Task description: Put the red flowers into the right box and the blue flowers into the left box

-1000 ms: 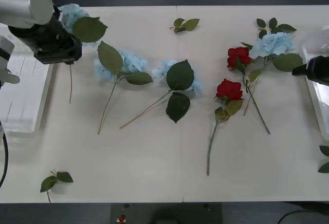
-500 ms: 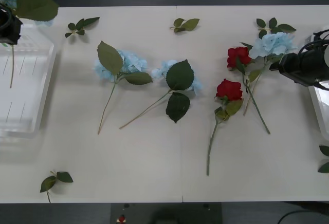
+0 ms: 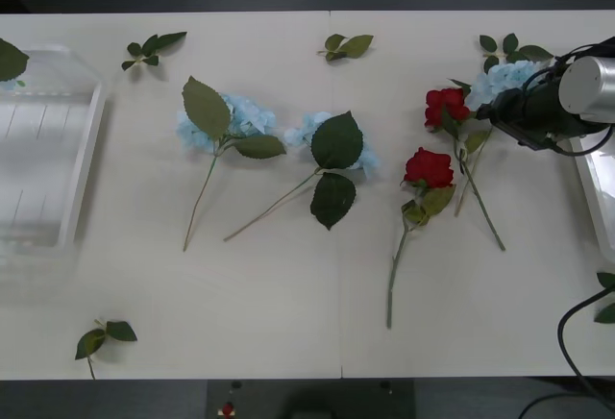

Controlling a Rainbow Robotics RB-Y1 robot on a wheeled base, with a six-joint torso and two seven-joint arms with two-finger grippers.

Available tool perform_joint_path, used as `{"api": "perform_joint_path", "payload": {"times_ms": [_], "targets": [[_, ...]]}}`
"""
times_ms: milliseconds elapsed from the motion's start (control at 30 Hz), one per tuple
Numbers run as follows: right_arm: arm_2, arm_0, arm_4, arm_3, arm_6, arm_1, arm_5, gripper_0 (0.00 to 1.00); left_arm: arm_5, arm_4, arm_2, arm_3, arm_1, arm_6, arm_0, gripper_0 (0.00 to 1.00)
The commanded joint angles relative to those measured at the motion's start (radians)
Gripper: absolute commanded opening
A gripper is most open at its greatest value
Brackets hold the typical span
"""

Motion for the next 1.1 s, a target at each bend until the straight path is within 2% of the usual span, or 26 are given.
{"api": "perform_joint_path", "payload": {"times_ms": [33,300,467,500,533,567,600,633,700,867,967,1100], "targets": [[0.044,-0.047,0.017,0.022,-0.008,0.002,-0.027,0.94,-0.08,-0.021,-0.034,0.057,0.026,-0.023,-0.022,0.0],[0.073,-0.075,0.026,0.104,-0.005,0.043,-0.092,0.94,-0.212,-0.023,-0.125,0.15,0.026,-0.02,-0.022,0.0],[0.073,-0.076,0.039,0.117,-0.003,0.057,-0.103,0.76,-0.252,-0.015,-0.162,0.17,0.024,-0.015,-0.022,0.0],[0.073,-0.076,0.039,0.117,-0.003,0.058,-0.103,0.72,-0.252,-0.015,-0.162,0.172,0.026,-0.015,-0.022,0.03],[0.073,-0.076,0.04,0.117,-0.005,0.06,-0.103,0.67,-0.253,-0.015,-0.162,0.17,0.024,-0.016,-0.022,0.35],[0.073,-0.076,0.042,0.117,-0.003,0.058,-0.103,0.59,-0.253,-0.015,-0.16,0.17,0.026,-0.018,-0.022,0.71],[0.073,-0.076,0.042,0.117,-0.003,0.061,-0.103,0.53,-0.253,-0.014,-0.158,0.17,0.024,-0.02,-0.022,0.89],[0.073,-0.076,0.043,0.117,-0.003,0.063,-0.103,0.45,-0.253,-0.011,-0.154,0.169,0.026,-0.024,-0.022,1.0],[0.073,-0.076,0.046,0.117,-0.003,0.063,-0.103,0.37,-0.25,-0.006,-0.146,0.163,0.026,-0.033,-0.021,1.0],[0.073,-0.078,0.057,0.118,-0.003,0.069,-0.103,0.26,-0.164,0.042,-0.097,0.112,0.026,-0.072,-0.022,1.0],[0.073,-0.076,0.062,0.12,-0.002,0.069,-0.103,0.01,-0.071,0.072,-0.077,0.037,0.024,-0.082,-0.022,1.0],[0.073,-0.076,0.066,0.121,-0.002,0.069,-0.104,0.0,-0.003,0.101,-0.077,-0.066,0.018,-0.113,-0.022,1.0]]}}
